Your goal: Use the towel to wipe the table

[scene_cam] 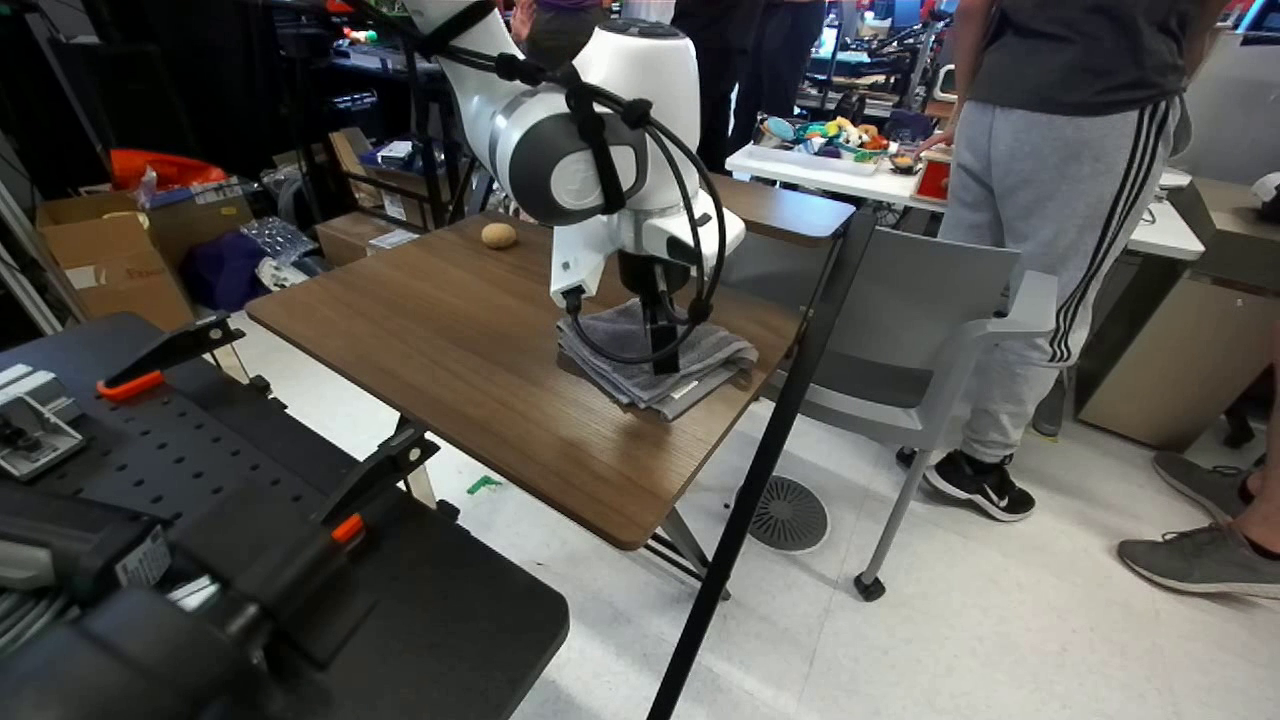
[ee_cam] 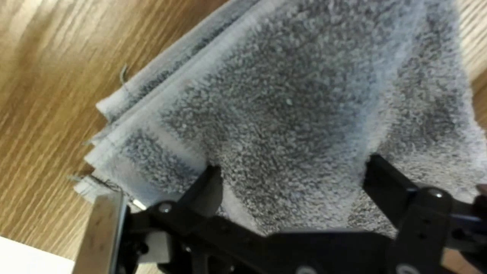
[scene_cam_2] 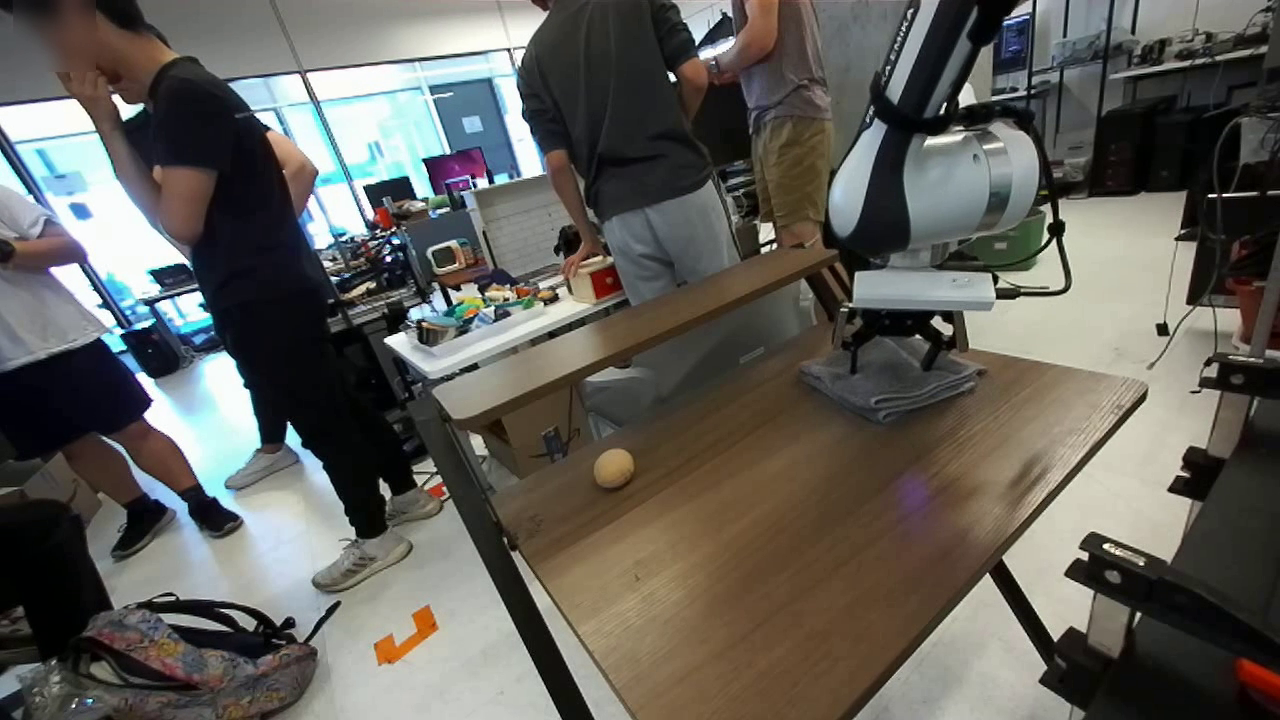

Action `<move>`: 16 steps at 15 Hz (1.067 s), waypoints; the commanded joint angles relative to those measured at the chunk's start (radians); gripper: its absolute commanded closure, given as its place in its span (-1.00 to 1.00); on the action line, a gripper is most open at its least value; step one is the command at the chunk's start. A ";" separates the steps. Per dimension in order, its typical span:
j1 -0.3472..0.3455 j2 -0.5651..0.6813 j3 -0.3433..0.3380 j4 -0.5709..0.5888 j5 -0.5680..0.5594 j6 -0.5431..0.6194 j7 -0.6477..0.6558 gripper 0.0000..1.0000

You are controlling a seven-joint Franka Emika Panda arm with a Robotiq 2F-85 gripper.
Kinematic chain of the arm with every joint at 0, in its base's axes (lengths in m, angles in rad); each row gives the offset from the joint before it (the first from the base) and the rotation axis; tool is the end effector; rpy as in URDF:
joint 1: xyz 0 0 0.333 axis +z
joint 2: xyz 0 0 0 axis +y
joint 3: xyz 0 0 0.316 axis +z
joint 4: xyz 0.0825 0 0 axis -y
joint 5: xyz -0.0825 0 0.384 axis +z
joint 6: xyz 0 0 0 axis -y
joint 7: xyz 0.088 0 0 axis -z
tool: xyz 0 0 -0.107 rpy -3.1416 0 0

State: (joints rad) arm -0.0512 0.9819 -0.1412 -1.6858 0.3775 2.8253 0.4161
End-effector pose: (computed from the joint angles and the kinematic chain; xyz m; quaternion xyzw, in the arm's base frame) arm 0.6468 -0.1371 0.0496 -0.8999 0.4265 -0.0865 0.0277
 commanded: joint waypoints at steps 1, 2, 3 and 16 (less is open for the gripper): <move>-0.006 0.003 0.007 0.008 -0.015 -0.004 0.016 -1.00; -0.003 0.003 0.007 0.009 -0.014 -0.004 0.019 -1.00; -0.001 0.003 0.007 0.009 -0.014 -0.004 0.022 -1.00; -0.122 0.199 0.003 0.485 0.039 -0.344 0.410 -1.00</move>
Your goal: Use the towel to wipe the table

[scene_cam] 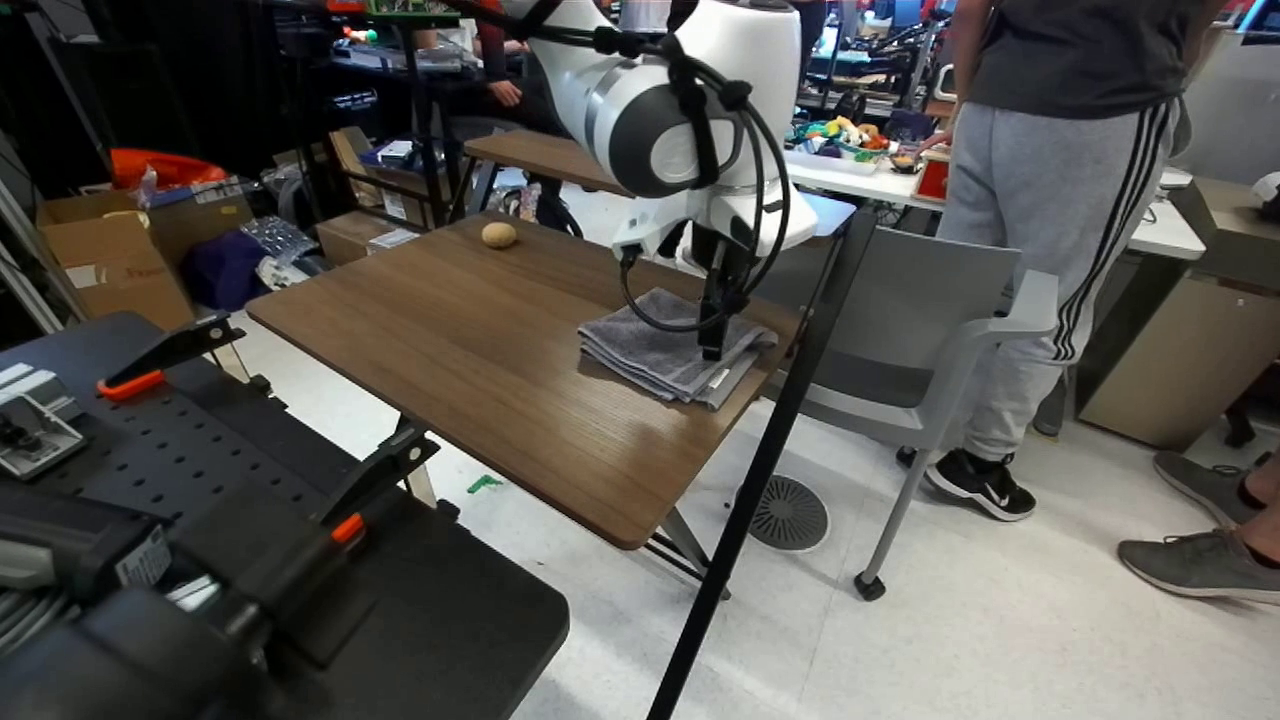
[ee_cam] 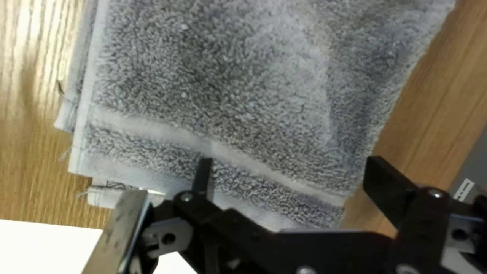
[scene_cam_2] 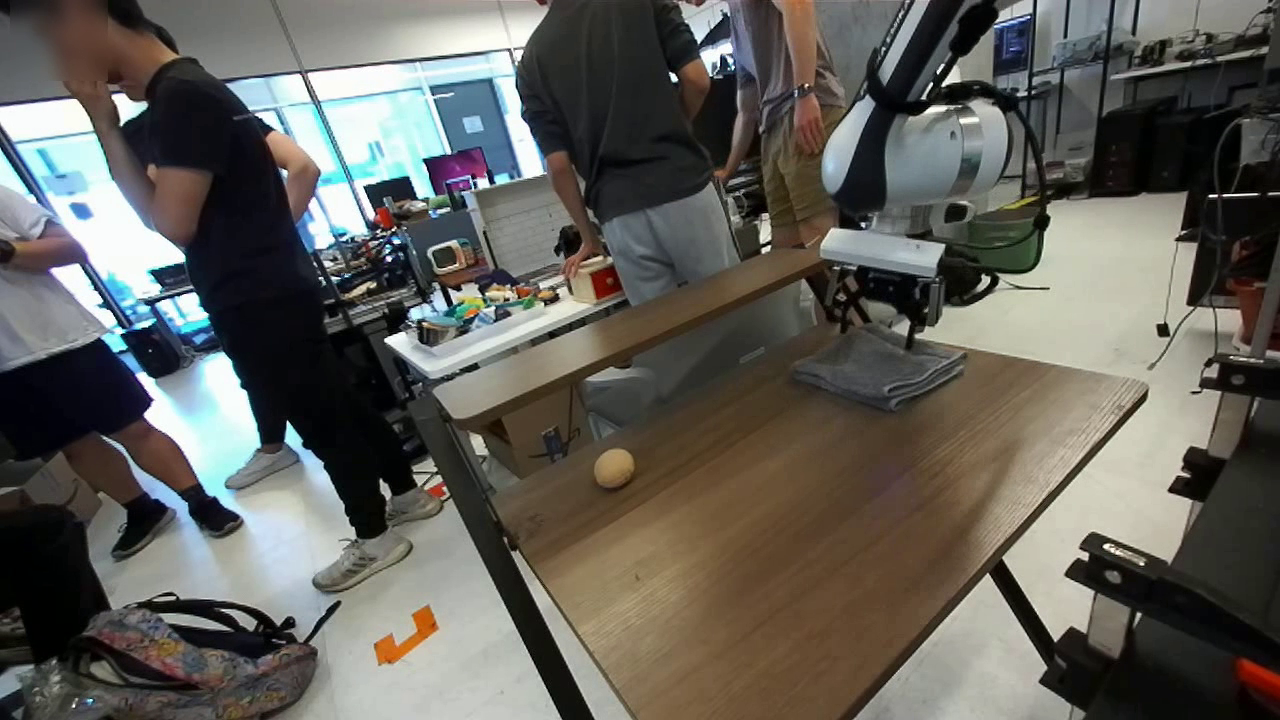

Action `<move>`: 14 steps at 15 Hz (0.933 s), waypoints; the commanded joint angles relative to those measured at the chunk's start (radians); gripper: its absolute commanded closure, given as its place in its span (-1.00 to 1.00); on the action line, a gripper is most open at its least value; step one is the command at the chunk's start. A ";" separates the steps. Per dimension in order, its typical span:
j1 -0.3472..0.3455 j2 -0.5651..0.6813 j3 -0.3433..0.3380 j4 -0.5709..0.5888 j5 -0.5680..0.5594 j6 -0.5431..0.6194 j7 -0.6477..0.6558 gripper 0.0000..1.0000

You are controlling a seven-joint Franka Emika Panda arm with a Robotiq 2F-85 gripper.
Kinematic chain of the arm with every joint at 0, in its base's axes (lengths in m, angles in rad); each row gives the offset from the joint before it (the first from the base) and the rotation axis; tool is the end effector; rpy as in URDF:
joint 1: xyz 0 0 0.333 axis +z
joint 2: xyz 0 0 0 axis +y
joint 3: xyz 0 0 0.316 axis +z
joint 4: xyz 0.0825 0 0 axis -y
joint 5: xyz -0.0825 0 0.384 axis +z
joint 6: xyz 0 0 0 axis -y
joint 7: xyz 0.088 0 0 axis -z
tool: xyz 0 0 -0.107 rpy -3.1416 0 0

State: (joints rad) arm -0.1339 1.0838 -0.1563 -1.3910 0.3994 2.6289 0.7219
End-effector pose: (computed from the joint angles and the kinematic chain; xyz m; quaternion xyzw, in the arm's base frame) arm 0.6985 -0.1939 0.0713 -0.8070 0.5822 -0.0752 0.0644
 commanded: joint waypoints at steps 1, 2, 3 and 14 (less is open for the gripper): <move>-0.042 0.127 0.021 0.237 0.008 -0.217 0.152 -1.00; -0.044 0.159 0.025 0.285 0.000 -0.279 0.198 -1.00; -0.039 0.177 0.030 0.304 -0.015 -0.321 0.218 -1.00; 0.053 0.118 0.030 0.136 -0.156 -0.296 0.096 -1.00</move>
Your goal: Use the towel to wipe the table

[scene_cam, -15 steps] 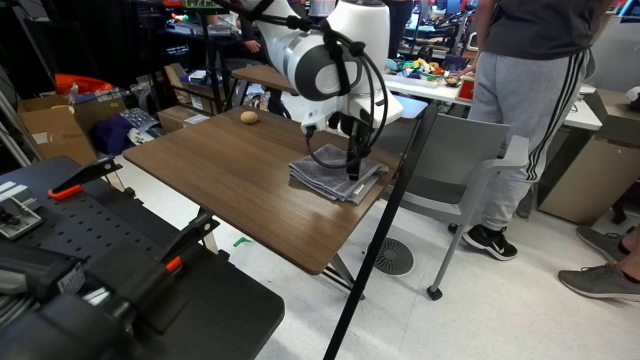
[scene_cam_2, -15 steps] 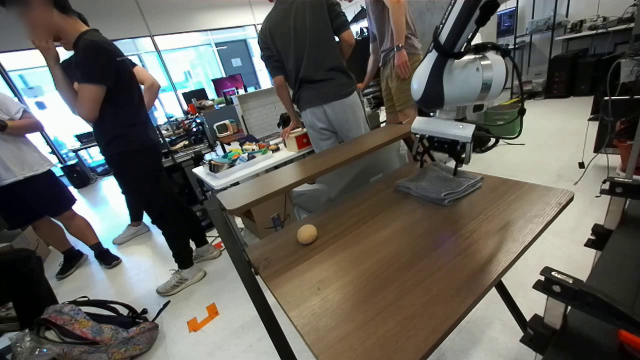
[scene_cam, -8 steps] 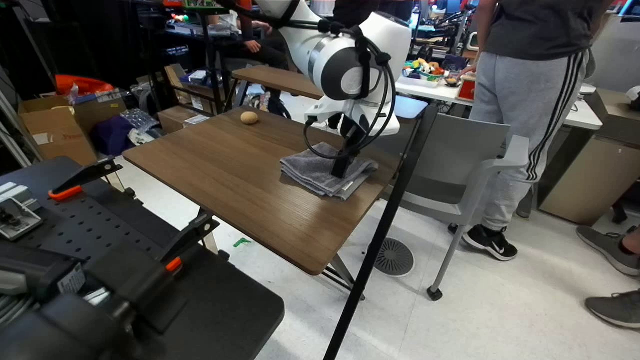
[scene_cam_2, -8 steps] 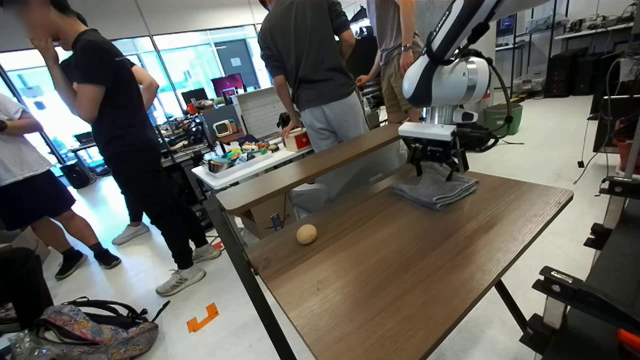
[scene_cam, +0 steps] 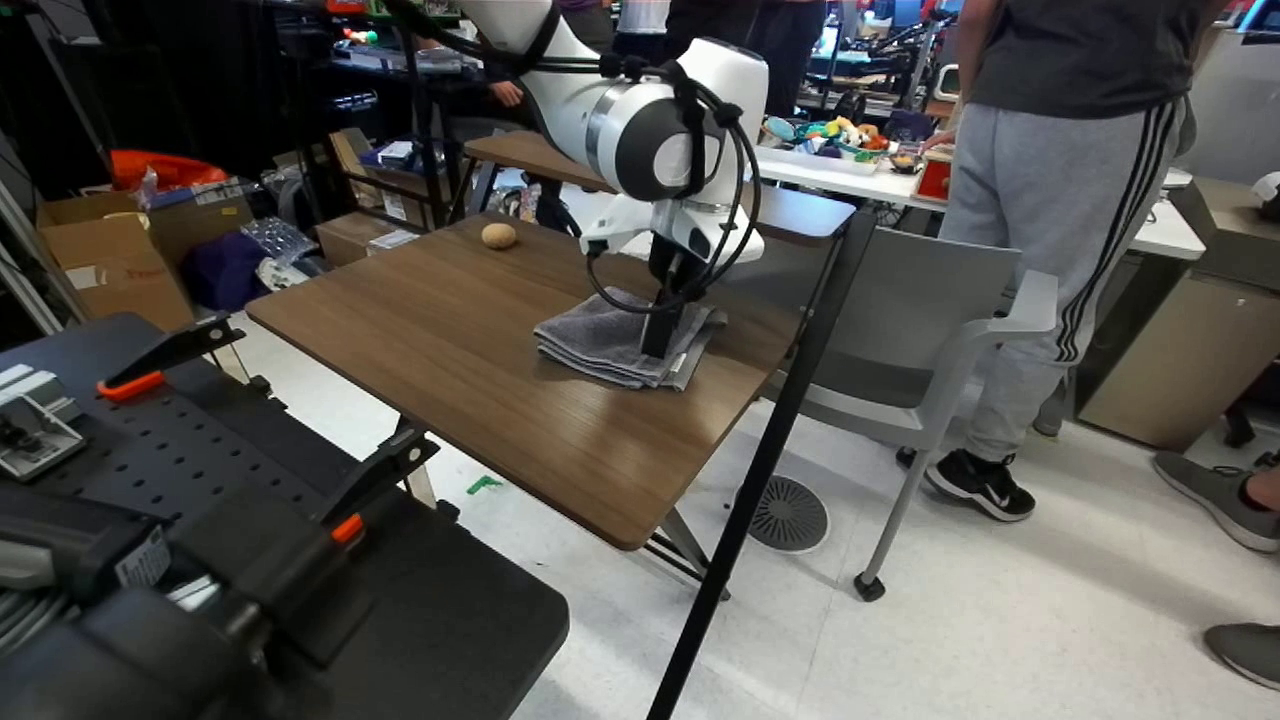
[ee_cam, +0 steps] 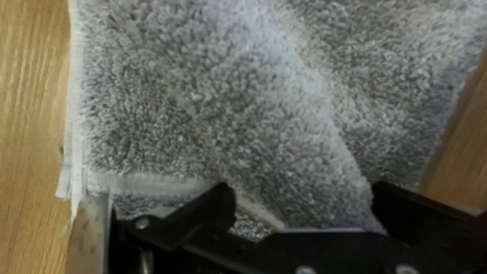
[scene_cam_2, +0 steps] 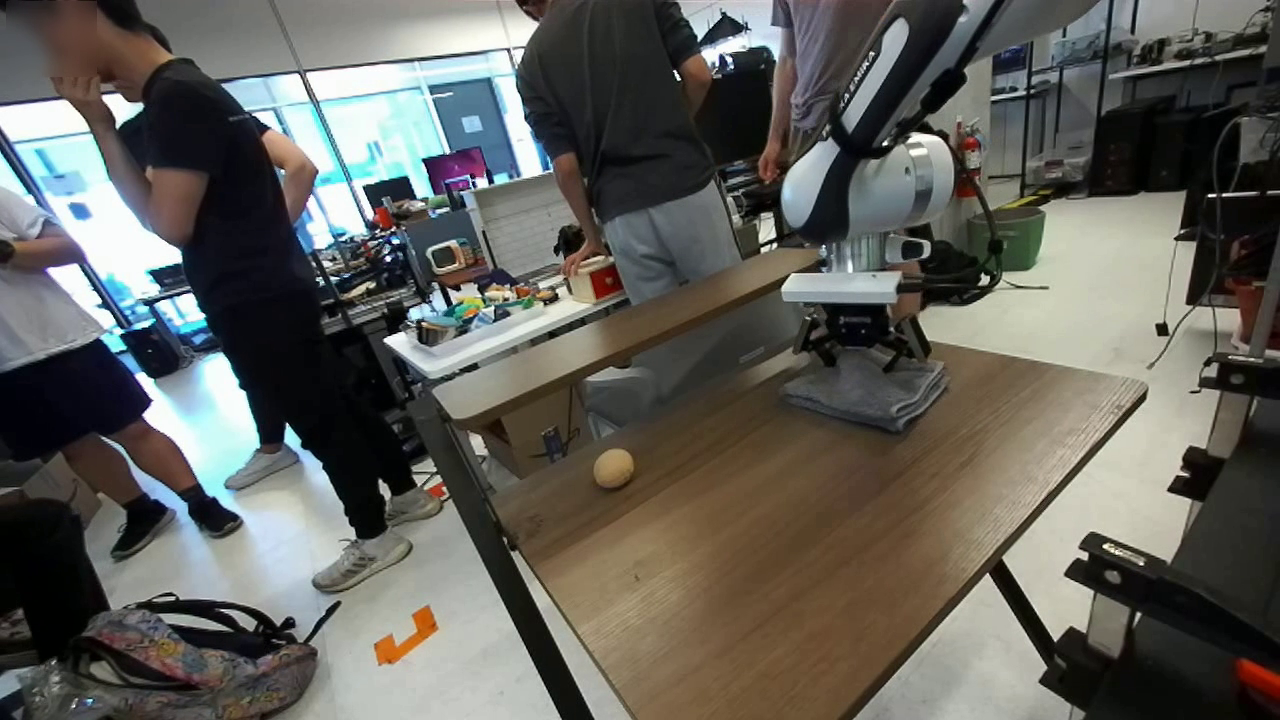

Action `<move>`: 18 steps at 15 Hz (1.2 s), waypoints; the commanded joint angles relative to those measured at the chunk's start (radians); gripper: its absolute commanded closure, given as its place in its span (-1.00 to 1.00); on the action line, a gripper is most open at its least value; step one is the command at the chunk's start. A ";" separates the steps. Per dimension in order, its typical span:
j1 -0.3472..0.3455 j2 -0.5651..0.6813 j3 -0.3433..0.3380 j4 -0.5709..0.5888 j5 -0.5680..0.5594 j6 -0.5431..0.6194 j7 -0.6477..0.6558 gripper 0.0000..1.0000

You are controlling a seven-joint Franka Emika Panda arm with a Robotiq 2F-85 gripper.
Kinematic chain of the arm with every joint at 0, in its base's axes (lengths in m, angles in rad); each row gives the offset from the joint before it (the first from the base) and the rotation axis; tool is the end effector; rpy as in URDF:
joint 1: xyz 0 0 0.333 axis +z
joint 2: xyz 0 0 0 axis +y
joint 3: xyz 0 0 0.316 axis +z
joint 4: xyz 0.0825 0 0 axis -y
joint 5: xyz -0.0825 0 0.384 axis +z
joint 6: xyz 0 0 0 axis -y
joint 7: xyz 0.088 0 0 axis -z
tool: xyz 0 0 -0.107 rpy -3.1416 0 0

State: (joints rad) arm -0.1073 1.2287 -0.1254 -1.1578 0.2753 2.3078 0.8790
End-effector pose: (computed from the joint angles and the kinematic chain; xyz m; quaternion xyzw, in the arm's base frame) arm 0.7165 -0.1390 0.0284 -0.8171 0.5743 0.0440 0.0254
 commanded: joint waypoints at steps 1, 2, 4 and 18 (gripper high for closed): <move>0.036 -0.043 0.000 -0.137 -0.046 0.039 -0.087 -1.00; 0.044 -0.059 0.001 -0.171 -0.055 0.049 -0.112 -1.00; 0.059 -0.108 0.007 -0.265 -0.069 0.095 -0.175 -1.00; 0.156 -0.421 0.004 -0.856 -0.034 0.817 -0.495 -1.00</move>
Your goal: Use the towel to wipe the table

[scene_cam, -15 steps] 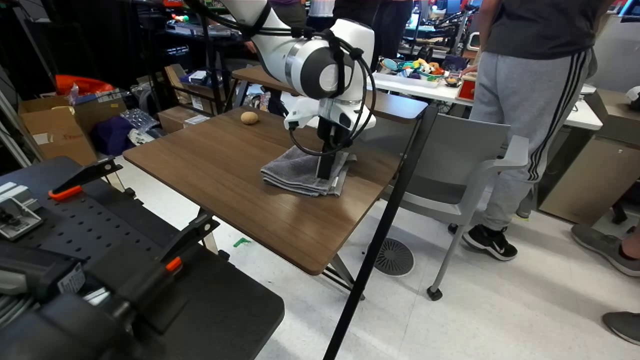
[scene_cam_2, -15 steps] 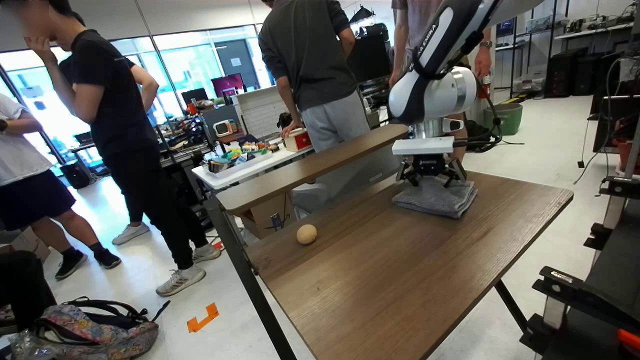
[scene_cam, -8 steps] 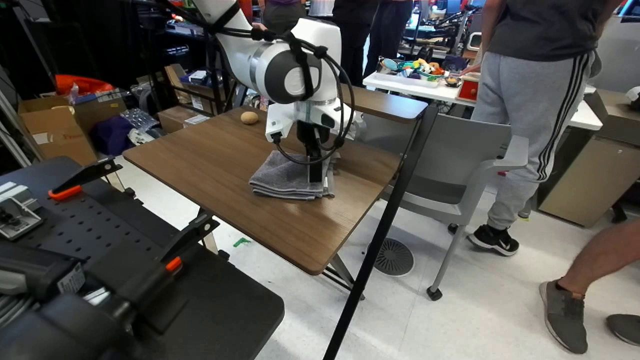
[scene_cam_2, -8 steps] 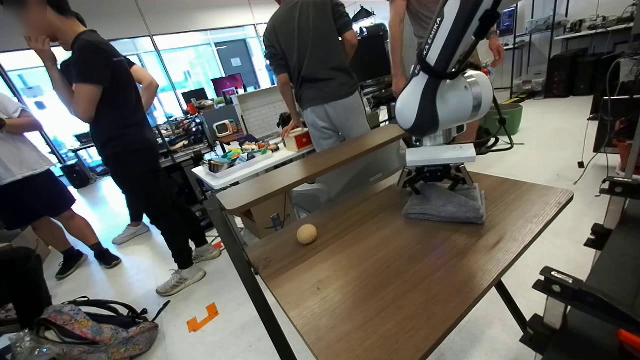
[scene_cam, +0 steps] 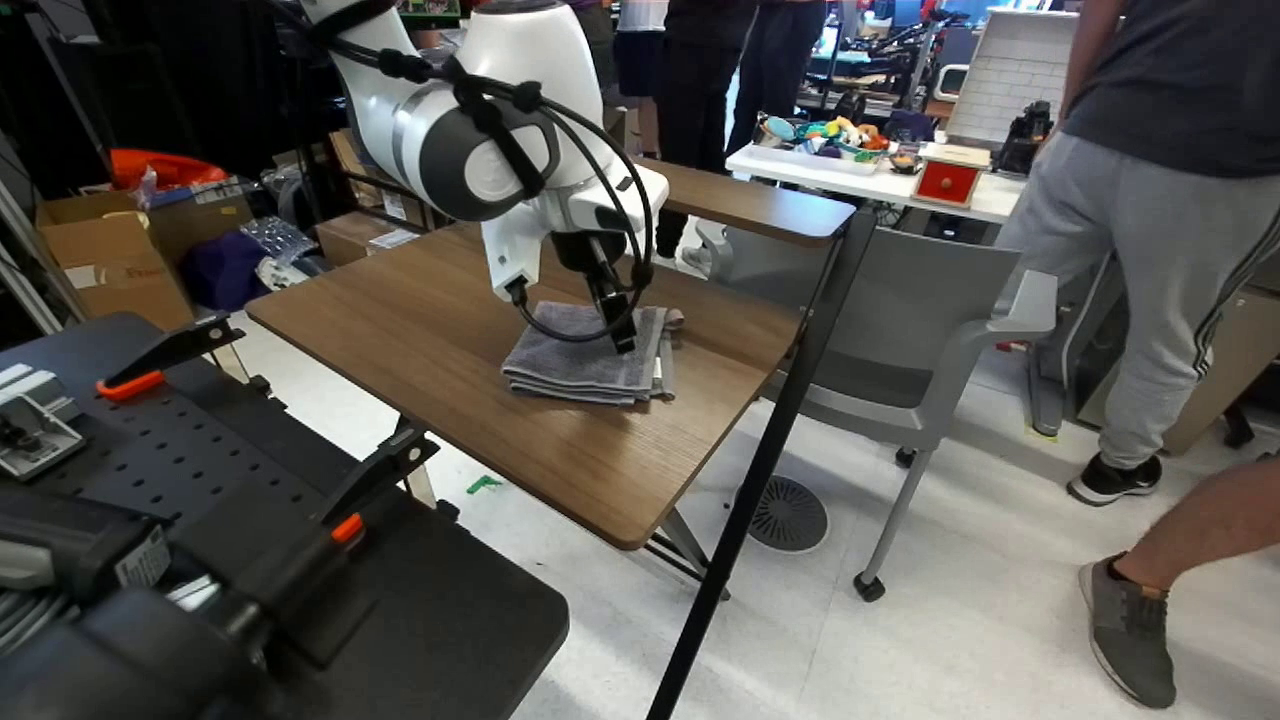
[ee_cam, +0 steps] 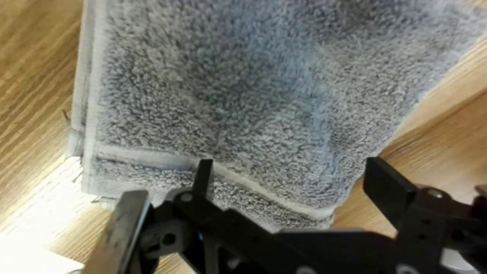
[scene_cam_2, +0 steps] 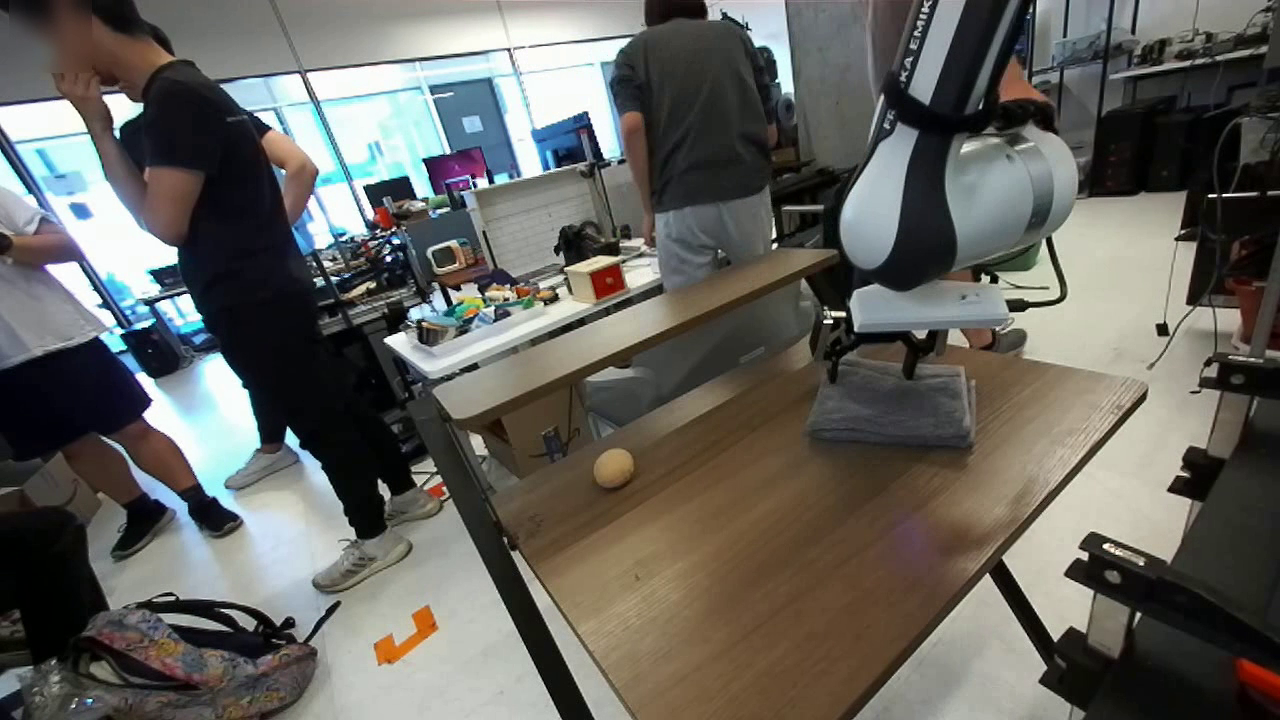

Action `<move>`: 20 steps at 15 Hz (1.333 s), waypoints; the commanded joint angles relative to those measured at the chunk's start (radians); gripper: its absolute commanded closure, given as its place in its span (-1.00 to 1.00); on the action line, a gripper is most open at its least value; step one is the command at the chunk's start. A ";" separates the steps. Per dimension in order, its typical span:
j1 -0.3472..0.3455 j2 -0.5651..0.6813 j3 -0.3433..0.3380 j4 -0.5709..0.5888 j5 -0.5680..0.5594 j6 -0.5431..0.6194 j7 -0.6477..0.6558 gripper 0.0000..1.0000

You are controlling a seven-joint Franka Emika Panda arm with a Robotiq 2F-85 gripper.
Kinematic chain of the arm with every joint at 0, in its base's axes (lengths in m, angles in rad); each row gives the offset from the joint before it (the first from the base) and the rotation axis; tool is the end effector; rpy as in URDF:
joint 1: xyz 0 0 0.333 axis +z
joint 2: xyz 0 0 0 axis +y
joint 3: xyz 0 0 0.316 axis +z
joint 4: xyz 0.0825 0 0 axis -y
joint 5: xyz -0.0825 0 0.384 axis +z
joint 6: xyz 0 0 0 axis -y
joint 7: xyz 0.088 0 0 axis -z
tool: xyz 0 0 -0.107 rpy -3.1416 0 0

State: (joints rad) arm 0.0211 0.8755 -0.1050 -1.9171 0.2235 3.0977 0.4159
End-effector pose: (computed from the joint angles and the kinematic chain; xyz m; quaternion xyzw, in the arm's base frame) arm 0.6167 -0.0686 0.0671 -0.9324 0.3253 -0.1572 0.0114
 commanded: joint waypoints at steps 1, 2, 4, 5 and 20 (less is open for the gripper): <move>0.036 -0.068 -0.026 -0.097 0.017 -0.001 -0.031 -1.00; 0.045 -0.064 -0.038 -0.092 0.016 -0.038 -0.025 -1.00; 0.045 -0.037 -0.048 -0.059 0.017 -0.113 -0.011 -1.00; 0.041 -0.022 -0.053 -0.036 0.014 -0.169 -0.005 -1.00; 0.001 0.009 -0.111 0.026 -0.030 -0.492 0.025 -1.00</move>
State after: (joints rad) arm 0.0315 0.8843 -0.2231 -1.8945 0.2062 2.6063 0.4325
